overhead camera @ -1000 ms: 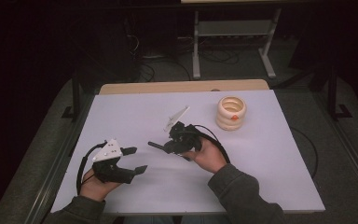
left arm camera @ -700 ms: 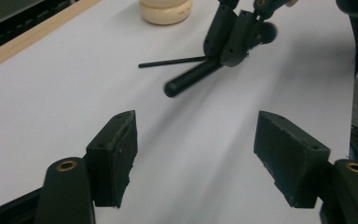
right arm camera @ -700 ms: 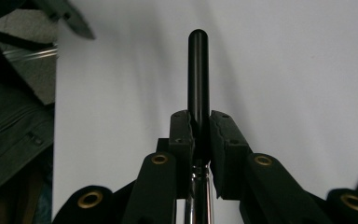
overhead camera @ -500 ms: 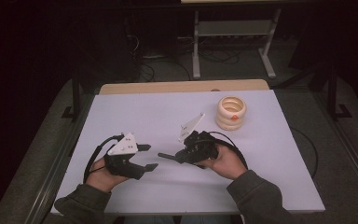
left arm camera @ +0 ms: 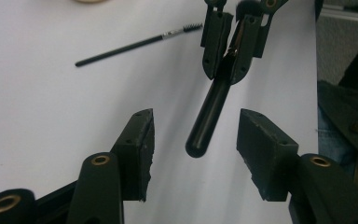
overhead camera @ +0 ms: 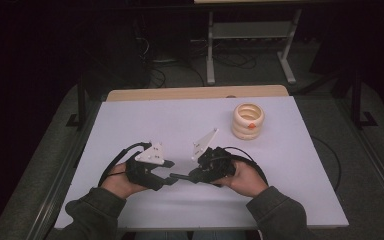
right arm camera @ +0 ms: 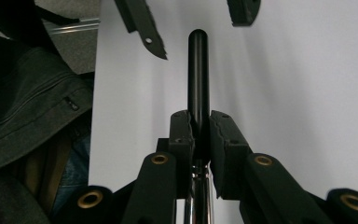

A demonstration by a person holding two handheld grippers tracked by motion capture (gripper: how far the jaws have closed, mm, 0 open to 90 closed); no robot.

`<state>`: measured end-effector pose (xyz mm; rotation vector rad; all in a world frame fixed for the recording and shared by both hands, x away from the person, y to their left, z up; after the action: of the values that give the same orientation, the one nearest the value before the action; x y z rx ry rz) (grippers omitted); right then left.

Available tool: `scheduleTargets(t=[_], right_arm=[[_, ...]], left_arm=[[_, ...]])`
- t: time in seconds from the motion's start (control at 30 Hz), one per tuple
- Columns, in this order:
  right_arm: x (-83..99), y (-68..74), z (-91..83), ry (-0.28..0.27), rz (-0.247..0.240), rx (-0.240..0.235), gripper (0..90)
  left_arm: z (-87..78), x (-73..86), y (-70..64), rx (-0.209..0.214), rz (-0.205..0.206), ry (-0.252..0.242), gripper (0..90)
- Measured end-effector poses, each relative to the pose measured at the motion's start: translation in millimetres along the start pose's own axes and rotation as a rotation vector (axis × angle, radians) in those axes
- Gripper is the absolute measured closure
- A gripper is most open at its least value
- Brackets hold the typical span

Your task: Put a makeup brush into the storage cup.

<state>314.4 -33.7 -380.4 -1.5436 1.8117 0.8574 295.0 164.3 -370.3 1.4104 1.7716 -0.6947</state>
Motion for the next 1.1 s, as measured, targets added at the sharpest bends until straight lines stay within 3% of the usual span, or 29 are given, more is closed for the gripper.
scheduleTargets(t=[0.03, 0.13, 0.3, 0.7, 0.8, 0.93, 0.97, 1.1], right_arm=[[0.1, 1.2, 2.0, -0.002, -0.004, -0.016, 78.6], [-0.8, 3.0, 4.3, 0.000, -0.014, -0.025, 78.6], [-2.2, 4.2, 8.2, 0.004, -0.028, -0.059, 78.6], [-4.5, 11.8, 10.1, 0.020, -0.057, -0.107, 78.6], [-4.1, 14.2, 12.1, 0.029, -0.064, -0.112, 78.6], [-1.3, 16.4, 11.5, 0.026, -0.049, -0.128, 77.5], [1.1, 14.7, 9.0, -0.003, -0.028, -0.140, 71.7], [6.6, 11.3, 4.1, -0.023, -0.013, -0.132, 66.6]], left_arm=[[1.8, -0.7, -0.2, 0.022, 0.012, 0.015, 49.1], [4.0, -1.0, -1.3, 0.038, 0.032, 0.029, 52.4], [9.6, -2.0, -4.4, 0.098, 0.066, 0.103, 59.8], [22.2, -2.7, -12.8, 0.207, 0.095, 0.177, 77.2], [23.9, -1.1, -17.5, 0.220, 0.114, 0.200, 78.3], [21.2, -1.6, -20.5, 0.212, 0.142, 0.188, 78.9], [19.1, -1.0, -21.6, 0.198, 0.146, 0.184, 79.0], [14.0, 3.4, -20.6, 0.185, 0.154, 0.169, 79.0]])
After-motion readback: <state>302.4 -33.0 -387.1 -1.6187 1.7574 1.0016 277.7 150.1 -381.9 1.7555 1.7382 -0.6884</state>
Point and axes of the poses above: each handheld gripper's, and its own axes: z roughly forward along the jaws, x roughly out of its underside, y roughly to its left, the point moved 2 cm from there along z, roughly forward along the jaws, and after that the axes turned 13 degrees about -y, right-handed, at the moved point
